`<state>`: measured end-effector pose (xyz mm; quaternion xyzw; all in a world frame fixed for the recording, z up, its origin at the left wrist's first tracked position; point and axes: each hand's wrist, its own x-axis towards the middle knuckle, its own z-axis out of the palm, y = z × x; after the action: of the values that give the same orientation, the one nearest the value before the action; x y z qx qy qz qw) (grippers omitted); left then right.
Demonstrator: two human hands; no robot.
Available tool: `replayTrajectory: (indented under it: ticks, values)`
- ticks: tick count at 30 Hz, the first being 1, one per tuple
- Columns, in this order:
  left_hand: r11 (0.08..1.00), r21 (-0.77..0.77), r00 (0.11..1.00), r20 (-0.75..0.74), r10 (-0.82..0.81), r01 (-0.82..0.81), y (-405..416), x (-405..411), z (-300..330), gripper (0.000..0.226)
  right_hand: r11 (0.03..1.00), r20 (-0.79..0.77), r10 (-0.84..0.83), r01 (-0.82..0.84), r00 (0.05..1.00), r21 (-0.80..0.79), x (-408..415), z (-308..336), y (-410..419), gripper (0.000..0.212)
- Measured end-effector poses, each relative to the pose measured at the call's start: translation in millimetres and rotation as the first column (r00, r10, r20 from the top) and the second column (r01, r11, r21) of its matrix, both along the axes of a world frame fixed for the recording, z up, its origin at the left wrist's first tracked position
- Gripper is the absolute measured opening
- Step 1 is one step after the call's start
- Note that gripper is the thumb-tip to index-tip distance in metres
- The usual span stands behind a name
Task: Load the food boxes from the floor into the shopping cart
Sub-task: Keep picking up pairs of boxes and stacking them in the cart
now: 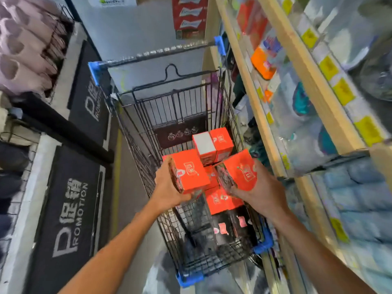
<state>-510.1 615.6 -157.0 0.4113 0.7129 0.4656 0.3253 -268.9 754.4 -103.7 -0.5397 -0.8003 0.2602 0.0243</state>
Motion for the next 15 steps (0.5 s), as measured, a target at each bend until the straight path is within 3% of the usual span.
replayTrajectory:
  ticks: [6,9,15]
  values:
    - [0.981,-0.175,0.995,0.059,-0.076,0.085,25.7,-26.9,-76.0,0.129,0.999,-0.018,-0.019,0.018,1.0,-0.051,-26.3,-38.5,23.8,0.091]
    - [0.974,-0.225,0.999,-0.023,-0.029,0.023,34.0,-34.3,-109.1,0.127,0.996,-0.005,-0.045,0.045,0.999,-0.076,-37.0,-54.0,31.7,0.097]
    - [0.947,-0.319,1.0,0.011,-0.015,0.018,44.4,-37.9,-157.7,0.13,0.99,-0.009,-0.073,0.071,0.997,-0.122,-44.5,-80.3,42.7,0.089]
